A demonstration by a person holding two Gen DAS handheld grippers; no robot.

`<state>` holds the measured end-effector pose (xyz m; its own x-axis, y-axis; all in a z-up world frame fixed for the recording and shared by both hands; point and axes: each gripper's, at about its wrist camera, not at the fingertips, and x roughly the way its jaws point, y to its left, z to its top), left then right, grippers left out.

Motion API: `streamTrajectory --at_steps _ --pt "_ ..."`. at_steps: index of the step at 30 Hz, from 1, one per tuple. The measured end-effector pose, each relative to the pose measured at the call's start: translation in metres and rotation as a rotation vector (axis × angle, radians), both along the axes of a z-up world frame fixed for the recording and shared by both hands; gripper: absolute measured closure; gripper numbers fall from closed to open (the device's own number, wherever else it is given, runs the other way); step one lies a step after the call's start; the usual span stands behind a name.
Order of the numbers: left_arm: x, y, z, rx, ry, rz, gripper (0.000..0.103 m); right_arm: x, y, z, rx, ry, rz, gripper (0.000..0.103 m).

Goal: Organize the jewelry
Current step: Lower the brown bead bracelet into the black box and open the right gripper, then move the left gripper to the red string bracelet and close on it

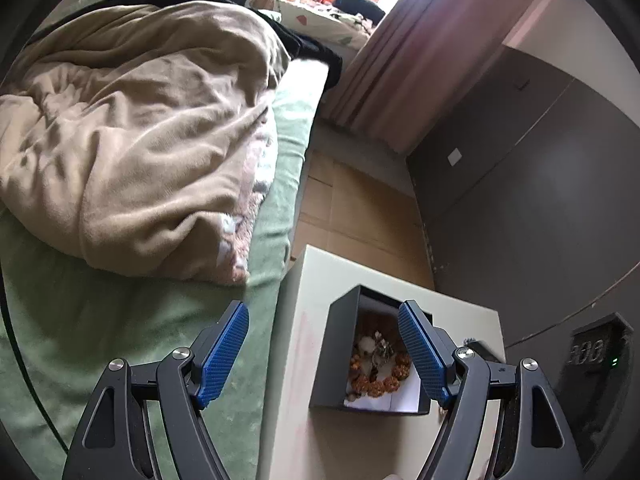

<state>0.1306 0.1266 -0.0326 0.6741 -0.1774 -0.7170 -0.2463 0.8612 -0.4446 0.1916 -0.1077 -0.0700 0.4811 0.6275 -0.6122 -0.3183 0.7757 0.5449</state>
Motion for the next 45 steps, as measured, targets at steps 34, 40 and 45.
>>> streamTrajectory --at_steps 34,40,45 --pt "-0.014 -0.179 -0.020 0.168 0.070 -0.442 0.024 -0.057 -0.177 0.020 -0.161 -0.042 -0.356 0.000" --pt "-0.012 -0.200 -0.026 0.190 0.046 -0.420 0.024 -0.061 -0.200 0.020 -0.204 -0.017 -0.375 0.000" --pt "-0.010 -0.227 -0.040 0.192 0.051 -0.461 0.025 -0.064 -0.219 0.018 -0.220 -0.004 -0.370 0.000"
